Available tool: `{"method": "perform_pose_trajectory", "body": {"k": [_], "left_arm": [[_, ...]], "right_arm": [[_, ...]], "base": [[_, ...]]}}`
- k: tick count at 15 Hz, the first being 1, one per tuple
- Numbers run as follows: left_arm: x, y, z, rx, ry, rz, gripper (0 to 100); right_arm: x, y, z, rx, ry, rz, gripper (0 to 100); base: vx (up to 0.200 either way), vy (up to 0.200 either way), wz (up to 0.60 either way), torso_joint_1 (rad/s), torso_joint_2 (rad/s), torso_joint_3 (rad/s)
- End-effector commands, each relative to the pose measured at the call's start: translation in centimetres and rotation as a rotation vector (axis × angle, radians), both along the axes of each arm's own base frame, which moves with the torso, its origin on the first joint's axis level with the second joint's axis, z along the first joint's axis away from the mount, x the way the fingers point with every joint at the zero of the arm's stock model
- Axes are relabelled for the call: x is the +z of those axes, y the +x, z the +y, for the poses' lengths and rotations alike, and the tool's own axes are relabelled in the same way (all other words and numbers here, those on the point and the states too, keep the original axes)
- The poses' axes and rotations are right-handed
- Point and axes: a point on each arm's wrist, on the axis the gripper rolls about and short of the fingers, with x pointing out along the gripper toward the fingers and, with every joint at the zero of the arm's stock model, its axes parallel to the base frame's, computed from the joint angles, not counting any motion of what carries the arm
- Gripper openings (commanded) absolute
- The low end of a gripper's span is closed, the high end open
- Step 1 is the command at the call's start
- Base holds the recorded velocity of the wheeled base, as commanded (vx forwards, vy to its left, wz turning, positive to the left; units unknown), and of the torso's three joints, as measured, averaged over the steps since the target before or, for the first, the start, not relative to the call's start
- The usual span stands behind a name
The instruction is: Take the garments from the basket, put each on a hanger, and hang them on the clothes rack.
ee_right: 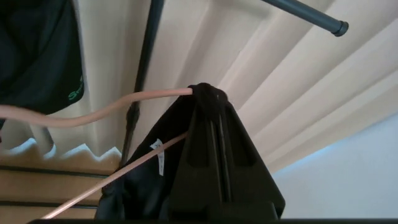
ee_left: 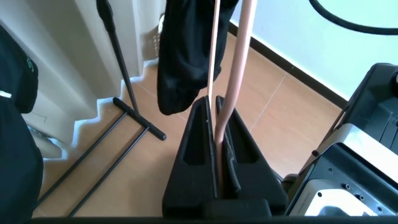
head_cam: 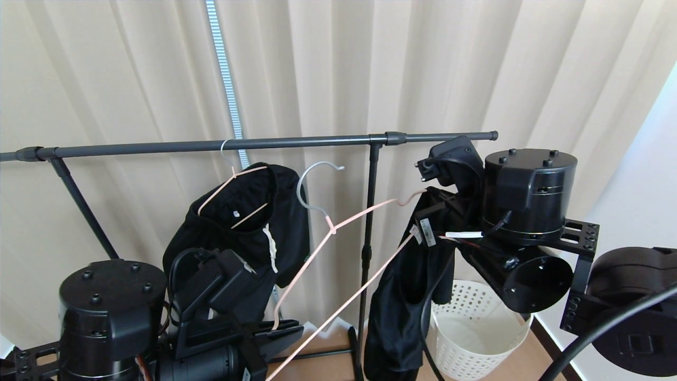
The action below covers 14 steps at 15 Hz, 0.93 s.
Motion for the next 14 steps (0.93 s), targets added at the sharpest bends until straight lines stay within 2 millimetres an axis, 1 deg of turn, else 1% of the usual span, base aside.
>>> {"method": "perform_pose_trajectory", "body": {"k": [1, 6, 8, 12, 13, 14], "left_arm": [[-0.3, 0.1, -0.1, 0.000, 0.008, 0.010, 0], [-0.5, -0.4, 0.0, -0.036, 0.009, 0.019, 0], [-0.9, -0.5, 0.1, -0.065, 0.013, 0.034, 0], [-1.0, -0.5, 0.1, -0.067, 0.011, 0.017, 0], [-0.9, -0.6, 0.3, -0.067, 0.006, 0.011, 0], [-0.7, -0.6, 0.3, -0.065, -0.006, -0.003, 0]], "right_arm": [[-0.1, -0.6, 0.5, 0.029, 0.003, -0.003, 0], [0.1, -0.8, 0.8, 0.166, 0.064, -0.019, 0], [0.8, -1.5, 0.3, 0.247, 0.100, -0.036, 0], [1.9, -3.1, -0.8, 0.434, 0.174, -0.024, 0], [2.1, -3.5, -1.0, 0.482, 0.188, -0.021, 0], [2.0, -3.5, -1.1, 0.491, 0.186, -0.015, 0]], "base": [[0.000, 0.000, 0.00, 0.000, 0.00, 0.000], [0.000, 0.000, 0.00, 0.000, 0.00, 0.000], [0.000, 0.000, 0.00, 0.000, 0.00, 0.000], [0.000, 0.000, 0.00, 0.000, 0.00, 0.000], [0.000, 0.000, 0.00, 0.000, 0.00, 0.000], [0.000, 0.000, 0.00, 0.000, 0.00, 0.000]]}}
